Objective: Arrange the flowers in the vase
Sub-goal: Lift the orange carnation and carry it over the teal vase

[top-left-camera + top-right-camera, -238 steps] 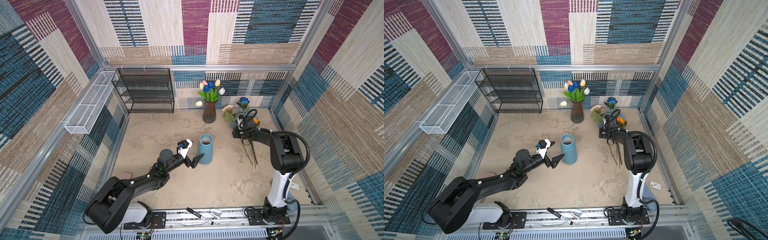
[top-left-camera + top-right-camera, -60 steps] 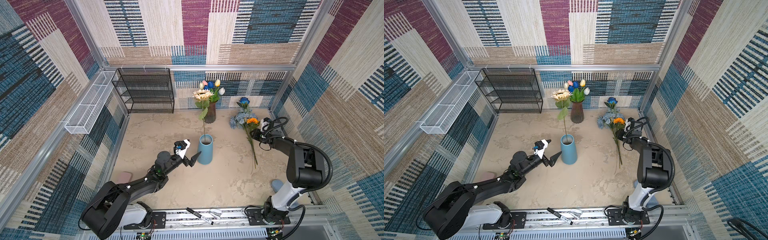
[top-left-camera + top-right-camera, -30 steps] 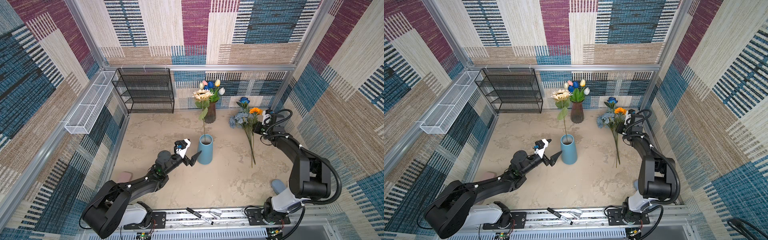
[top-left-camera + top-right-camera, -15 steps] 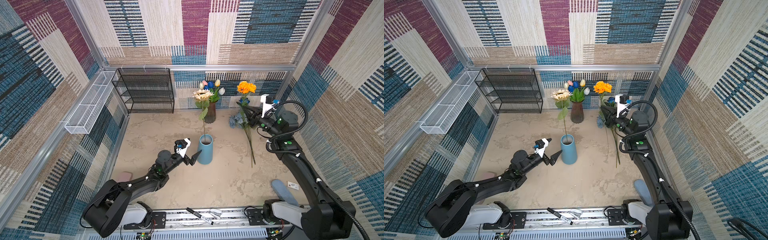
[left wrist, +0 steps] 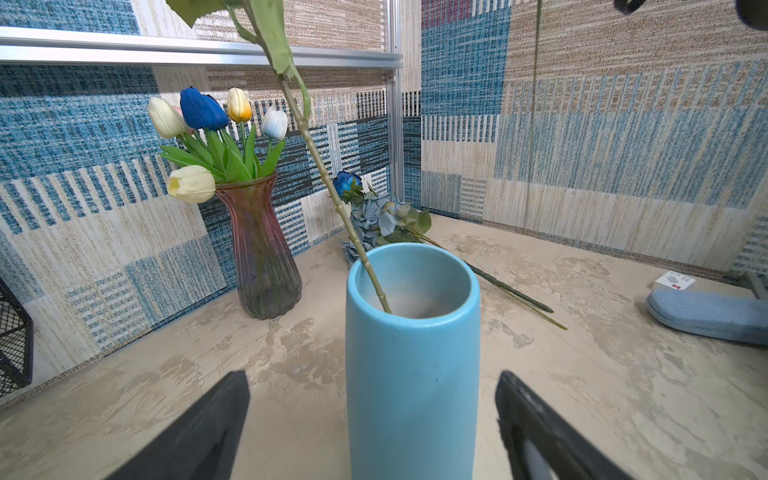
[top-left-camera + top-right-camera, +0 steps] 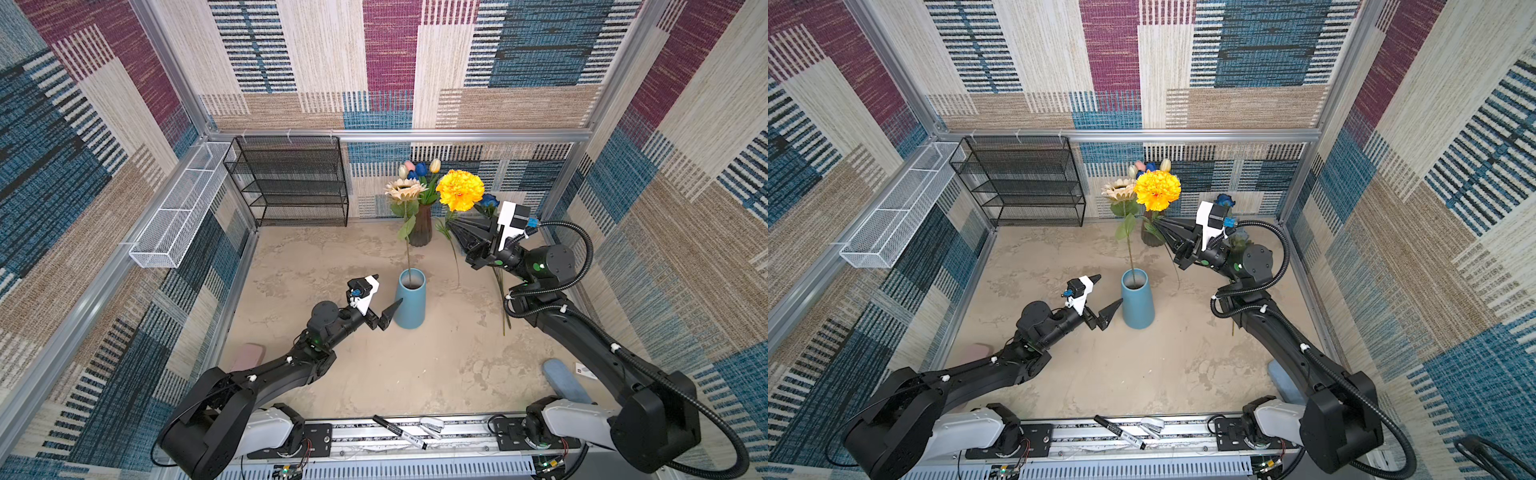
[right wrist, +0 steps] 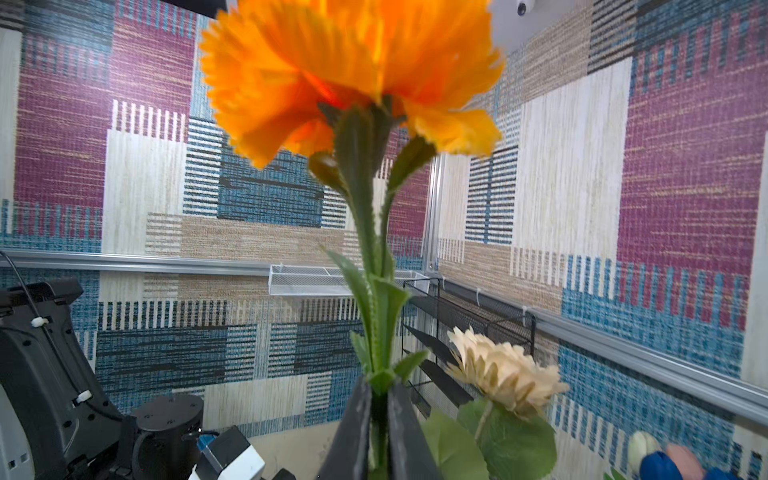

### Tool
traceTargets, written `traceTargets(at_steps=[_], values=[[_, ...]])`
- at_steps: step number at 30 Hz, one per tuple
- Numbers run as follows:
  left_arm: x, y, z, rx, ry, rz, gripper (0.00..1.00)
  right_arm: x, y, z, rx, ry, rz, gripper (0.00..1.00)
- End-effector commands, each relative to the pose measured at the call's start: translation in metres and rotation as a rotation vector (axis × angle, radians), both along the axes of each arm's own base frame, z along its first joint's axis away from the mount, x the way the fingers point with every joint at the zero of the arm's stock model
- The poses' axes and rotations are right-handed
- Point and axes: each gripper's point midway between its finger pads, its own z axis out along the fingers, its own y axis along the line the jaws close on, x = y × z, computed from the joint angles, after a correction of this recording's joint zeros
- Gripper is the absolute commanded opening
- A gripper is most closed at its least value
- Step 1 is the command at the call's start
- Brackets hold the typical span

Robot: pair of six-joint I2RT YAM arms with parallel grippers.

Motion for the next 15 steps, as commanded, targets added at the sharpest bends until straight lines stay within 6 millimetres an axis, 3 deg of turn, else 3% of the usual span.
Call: traceTargets(at_steps=[1,10,15], values=[[0.001,0.001,0.008,-0.017,-0.034,0.005,0.95,-0.016,0.003,0.030,0.109,-0.082,0.087,0.12],[0.000,0.004,0.006,-0.004,-0.034,0.023,0.95,-0.006,0.021,0.068,0.177,-0.018,0.192,0.11],[0.000,0.004,0.004,-0.007,-0.031,0.021,0.95,0.002,0.031,0.053,0.191,0.028,0.219,0.11]])
